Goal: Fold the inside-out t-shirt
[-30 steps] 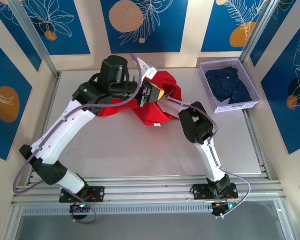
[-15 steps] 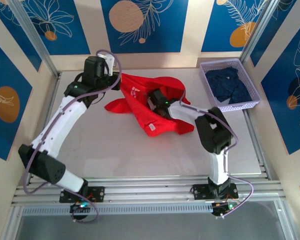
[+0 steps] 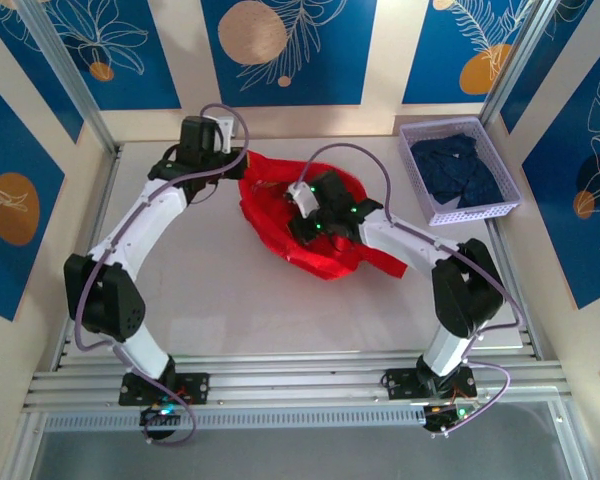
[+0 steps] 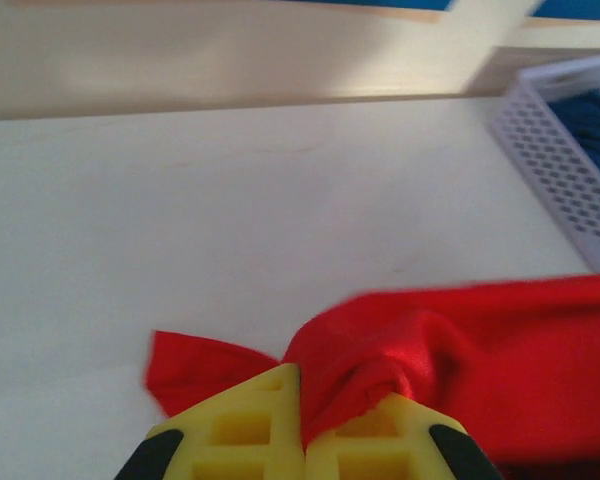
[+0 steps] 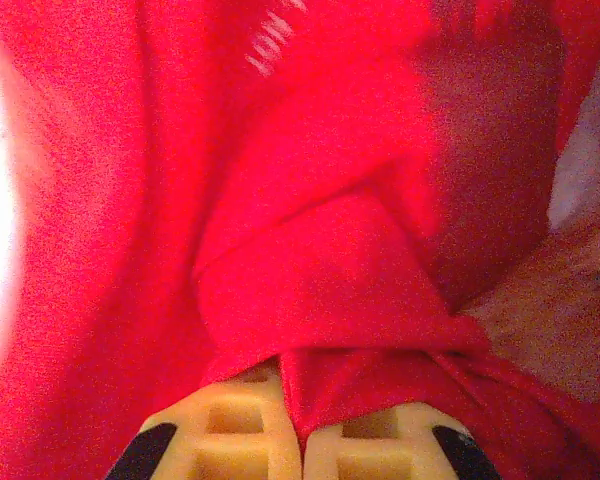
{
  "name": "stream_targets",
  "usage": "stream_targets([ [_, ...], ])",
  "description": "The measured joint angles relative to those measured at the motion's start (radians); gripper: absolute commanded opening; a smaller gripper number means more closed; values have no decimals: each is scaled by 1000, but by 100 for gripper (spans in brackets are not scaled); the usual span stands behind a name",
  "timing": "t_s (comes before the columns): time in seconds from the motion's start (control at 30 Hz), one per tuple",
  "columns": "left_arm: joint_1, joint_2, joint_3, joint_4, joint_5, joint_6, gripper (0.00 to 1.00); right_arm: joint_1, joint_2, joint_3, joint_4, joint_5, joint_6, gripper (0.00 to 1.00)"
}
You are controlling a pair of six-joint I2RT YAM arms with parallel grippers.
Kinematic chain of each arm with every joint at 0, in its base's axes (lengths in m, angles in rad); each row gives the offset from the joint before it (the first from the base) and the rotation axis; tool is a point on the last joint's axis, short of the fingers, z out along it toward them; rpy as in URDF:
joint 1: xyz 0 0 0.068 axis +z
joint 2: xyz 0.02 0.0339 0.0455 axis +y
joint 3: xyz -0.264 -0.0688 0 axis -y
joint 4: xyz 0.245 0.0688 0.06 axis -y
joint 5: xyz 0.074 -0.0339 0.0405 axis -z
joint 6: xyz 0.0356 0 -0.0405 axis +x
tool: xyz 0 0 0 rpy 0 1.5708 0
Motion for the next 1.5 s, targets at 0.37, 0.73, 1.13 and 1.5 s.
stream_targets([
  [0.37, 86, 4, -149, 37, -85, -63, 0, -61, -108, -6, 76, -79, -2, 0],
  [0.73, 199, -13, -492, 161, -146, -168, 3, -247, -334, 2, 260, -233, 179, 0],
  [1.13, 190, -199, -687, 244, 6, -202, 66, -251, -334, -247, 310, -349, 184, 0],
  [1.5, -48, -170, -533, 284, 191, -190, 74, -251, -356, -431, 377, -382, 174, 0],
])
